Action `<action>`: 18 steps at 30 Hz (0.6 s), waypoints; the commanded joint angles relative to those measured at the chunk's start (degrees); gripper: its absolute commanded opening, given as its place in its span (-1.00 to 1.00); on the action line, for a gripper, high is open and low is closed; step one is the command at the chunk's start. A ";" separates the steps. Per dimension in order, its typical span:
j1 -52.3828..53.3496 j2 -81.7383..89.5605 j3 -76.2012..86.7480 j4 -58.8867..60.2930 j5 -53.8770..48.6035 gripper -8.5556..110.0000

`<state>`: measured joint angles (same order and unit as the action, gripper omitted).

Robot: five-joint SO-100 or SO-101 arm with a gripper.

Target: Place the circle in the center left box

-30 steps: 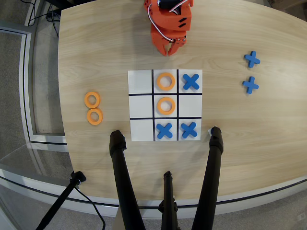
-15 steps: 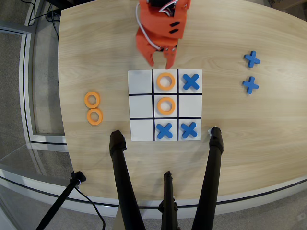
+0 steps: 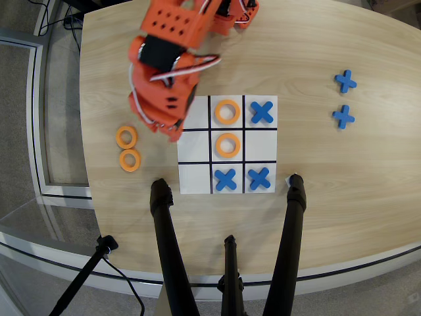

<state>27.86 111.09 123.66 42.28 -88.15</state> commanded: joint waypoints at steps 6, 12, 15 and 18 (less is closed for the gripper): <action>8.26 -18.72 -17.23 -1.49 -2.90 -0.63; 11.69 -30.94 -24.35 -2.99 -5.89 -0.63; 12.13 -34.28 -26.46 -2.81 -6.33 -0.63; 11.95 -36.21 -27.33 -2.72 -6.24 -0.63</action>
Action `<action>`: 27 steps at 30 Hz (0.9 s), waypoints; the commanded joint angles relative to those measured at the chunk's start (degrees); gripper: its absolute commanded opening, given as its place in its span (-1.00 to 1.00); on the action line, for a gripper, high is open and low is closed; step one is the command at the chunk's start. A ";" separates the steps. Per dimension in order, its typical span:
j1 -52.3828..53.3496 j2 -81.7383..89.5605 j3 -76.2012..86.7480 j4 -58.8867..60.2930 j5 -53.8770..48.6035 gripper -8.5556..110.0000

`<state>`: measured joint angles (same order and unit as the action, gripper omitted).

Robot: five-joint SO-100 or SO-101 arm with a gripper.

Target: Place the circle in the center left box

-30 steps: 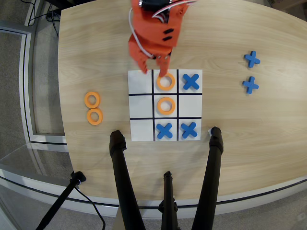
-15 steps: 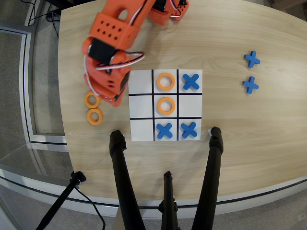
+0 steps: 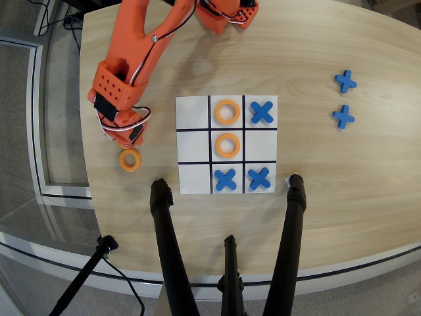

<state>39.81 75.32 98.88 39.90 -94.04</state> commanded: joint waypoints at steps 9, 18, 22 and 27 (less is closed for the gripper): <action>-0.88 -3.16 -4.04 -0.35 0.18 -0.63; -1.49 -6.24 -7.03 -0.26 1.85 -0.63; -1.14 -7.03 -7.03 -0.26 1.93 -0.63; -0.62 -8.70 -6.24 -0.26 1.93 -0.63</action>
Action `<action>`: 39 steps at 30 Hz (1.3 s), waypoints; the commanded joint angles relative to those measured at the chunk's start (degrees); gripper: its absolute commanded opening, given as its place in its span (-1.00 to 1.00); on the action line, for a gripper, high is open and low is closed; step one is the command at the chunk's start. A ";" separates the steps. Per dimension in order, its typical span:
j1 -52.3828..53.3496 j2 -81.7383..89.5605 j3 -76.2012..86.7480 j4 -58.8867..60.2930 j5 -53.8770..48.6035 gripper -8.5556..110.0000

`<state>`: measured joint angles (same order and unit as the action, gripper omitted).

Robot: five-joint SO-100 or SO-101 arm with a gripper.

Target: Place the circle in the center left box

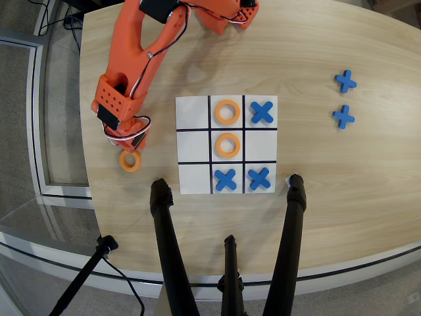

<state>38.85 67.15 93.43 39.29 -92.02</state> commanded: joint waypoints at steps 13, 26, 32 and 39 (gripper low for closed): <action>0.70 -1.05 1.58 0.26 1.32 -0.82; -1.05 2.64 2.20 4.48 3.60 -0.86; -6.42 15.21 4.31 13.27 7.73 -0.86; -21.36 37.79 23.47 11.51 8.26 -0.86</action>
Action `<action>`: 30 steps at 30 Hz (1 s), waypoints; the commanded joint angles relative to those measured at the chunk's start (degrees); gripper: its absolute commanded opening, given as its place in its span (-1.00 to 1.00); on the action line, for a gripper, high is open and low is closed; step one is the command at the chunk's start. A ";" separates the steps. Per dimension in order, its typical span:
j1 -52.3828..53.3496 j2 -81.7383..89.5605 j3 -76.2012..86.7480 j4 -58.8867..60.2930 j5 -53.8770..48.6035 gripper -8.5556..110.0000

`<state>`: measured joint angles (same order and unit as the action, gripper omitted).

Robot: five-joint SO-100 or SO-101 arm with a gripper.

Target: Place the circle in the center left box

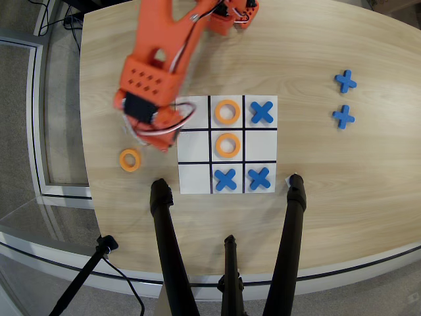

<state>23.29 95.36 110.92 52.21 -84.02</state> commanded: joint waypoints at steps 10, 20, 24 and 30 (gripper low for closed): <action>-35.24 23.64 18.37 -2.02 10.28 -0.86; -45.26 8.88 8.79 -8.70 18.19 -0.86; -44.21 0.35 4.48 -11.60 18.28 -0.86; -42.98 -8.53 0.00 -14.15 18.28 -0.86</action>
<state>-20.21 88.68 113.99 39.20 -66.01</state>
